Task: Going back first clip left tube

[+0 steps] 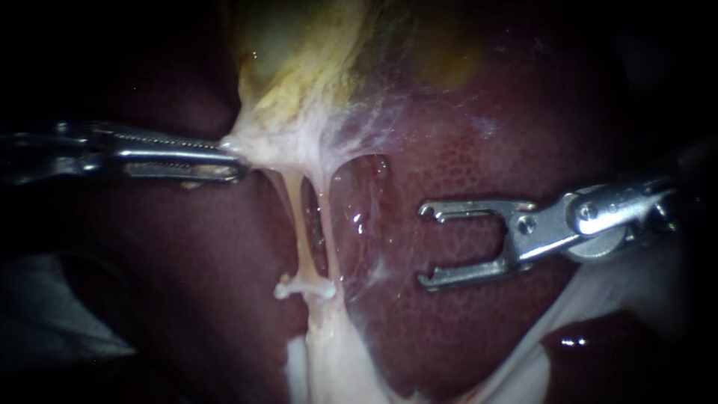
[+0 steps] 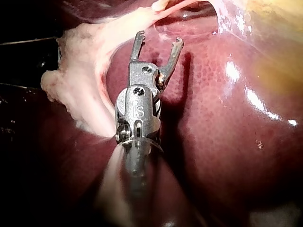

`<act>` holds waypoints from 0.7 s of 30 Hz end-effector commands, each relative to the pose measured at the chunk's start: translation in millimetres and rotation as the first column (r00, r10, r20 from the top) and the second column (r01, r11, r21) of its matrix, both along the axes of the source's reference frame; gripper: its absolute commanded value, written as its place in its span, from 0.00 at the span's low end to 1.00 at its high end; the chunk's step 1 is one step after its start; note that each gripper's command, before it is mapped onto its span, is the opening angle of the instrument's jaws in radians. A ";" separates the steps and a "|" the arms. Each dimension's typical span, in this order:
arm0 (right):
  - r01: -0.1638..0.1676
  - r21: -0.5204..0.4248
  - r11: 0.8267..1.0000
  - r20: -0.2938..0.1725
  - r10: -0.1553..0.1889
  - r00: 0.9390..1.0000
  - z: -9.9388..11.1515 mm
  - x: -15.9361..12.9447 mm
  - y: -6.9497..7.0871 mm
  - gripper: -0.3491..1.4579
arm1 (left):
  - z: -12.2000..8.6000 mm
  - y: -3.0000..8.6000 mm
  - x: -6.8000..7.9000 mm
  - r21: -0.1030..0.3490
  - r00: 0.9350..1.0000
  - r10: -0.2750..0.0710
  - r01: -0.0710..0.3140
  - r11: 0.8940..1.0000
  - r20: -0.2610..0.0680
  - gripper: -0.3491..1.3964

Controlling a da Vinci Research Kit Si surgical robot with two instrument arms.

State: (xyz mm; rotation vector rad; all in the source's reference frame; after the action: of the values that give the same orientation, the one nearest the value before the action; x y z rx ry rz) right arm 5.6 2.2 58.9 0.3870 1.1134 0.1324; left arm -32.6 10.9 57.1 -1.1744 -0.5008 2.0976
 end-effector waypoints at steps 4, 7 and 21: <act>0.004 0.002 1.000 0.001 -0.004 1.000 -0.2 -0.5 0.2 0.47 | 2.7 -0.1 -1.1 0.004 1.000 -0.001 0.001 1.000 0.002 0.00; 0.001 0.001 1.000 0.004 -0.001 1.000 -0.3 -1.0 0.3 0.47 | 4.5 -0.2 -2.1 0.012 1.000 -0.002 0.001 1.000 0.010 0.00; -0.001 0.001 1.000 0.005 0.001 1.000 -0.6 -1.1 0.1 0.47 | 5.4 0.1 -2.6 0.017 1.000 0.000 0.000 1.000 0.013 0.00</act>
State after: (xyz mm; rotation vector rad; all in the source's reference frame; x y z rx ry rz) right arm 4.7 2.2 58.1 0.3847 1.1087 0.1357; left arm -35.1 11.0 62.4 -1.1791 -0.5260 2.0825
